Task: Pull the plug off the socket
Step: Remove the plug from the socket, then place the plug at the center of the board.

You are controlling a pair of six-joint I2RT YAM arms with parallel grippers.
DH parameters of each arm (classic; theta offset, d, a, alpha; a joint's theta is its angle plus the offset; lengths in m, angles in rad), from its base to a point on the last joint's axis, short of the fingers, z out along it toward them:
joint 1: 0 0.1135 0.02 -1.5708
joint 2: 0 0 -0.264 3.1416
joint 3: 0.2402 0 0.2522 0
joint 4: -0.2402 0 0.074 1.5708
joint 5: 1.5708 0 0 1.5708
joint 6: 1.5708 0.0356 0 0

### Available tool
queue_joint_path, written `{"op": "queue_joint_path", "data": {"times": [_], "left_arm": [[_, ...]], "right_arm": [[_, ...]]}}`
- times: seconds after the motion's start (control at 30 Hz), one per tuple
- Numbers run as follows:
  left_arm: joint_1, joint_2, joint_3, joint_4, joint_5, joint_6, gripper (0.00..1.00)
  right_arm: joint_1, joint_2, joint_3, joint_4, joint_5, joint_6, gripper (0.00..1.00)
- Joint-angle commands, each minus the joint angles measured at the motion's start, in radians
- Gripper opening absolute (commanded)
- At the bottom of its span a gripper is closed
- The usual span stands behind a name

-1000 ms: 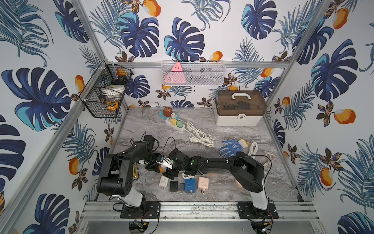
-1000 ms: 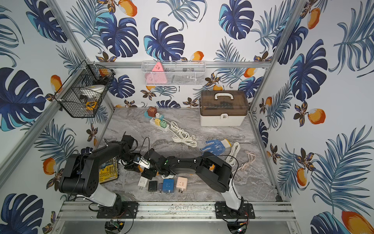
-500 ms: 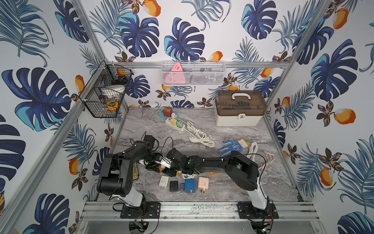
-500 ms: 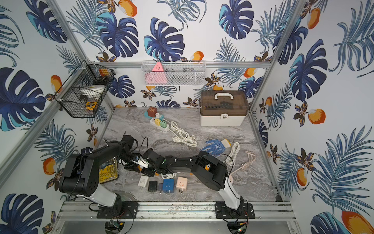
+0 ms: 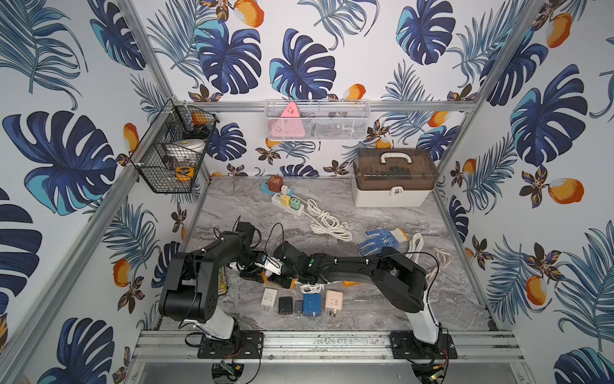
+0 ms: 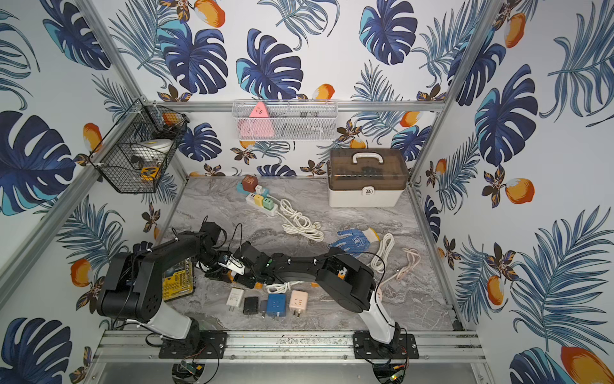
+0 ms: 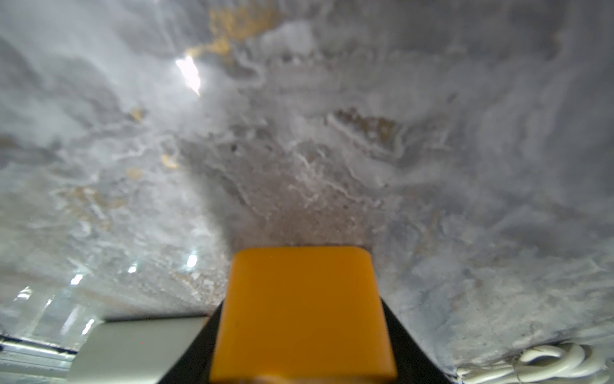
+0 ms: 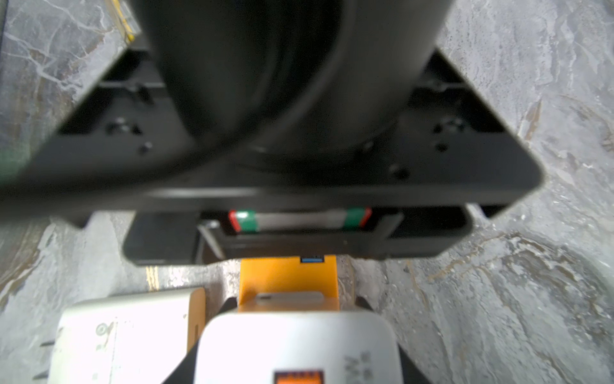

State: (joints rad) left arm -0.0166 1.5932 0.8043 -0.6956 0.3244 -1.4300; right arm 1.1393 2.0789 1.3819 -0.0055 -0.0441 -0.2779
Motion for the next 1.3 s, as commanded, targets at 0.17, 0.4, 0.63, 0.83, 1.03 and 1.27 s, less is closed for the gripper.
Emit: {"op": "queue_joint_path", "data": {"times": [0.17, 0.4, 0.63, 0.83, 1.03, 1.27], "left_arm": [[0.004, 0.043, -0.001, 0.120, -0.083, 0.036, 0.00], [0.007, 0.065, 0.015, 0.126, -0.078, 0.049, 0.00], [0.007, 0.061, 0.015, 0.127, -0.080, 0.049, 0.00], [0.007, 0.056, 0.022, 0.123, -0.082, 0.052, 0.00], [0.007, 0.044, 0.047, 0.108, -0.096, 0.066, 0.00], [0.007, 0.029, 0.050, 0.102, -0.103, 0.079, 0.00]], "right_arm": [[-0.027, -0.080, -0.009, -0.017, -0.150, -0.026, 0.17], [-0.045, -0.120, -0.004, -0.051, -0.211, -0.008, 0.18], [-0.062, -0.223, -0.018, -0.068, -0.155, 0.104, 0.20], [-0.067, -0.360, -0.037, -0.234, -0.025, 0.249, 0.21], [-0.088, -0.583, -0.100, -0.537, 0.114, 0.474, 0.23], [-0.151, -0.843, -0.224, -0.862, 0.161, 0.716, 0.22]]}}
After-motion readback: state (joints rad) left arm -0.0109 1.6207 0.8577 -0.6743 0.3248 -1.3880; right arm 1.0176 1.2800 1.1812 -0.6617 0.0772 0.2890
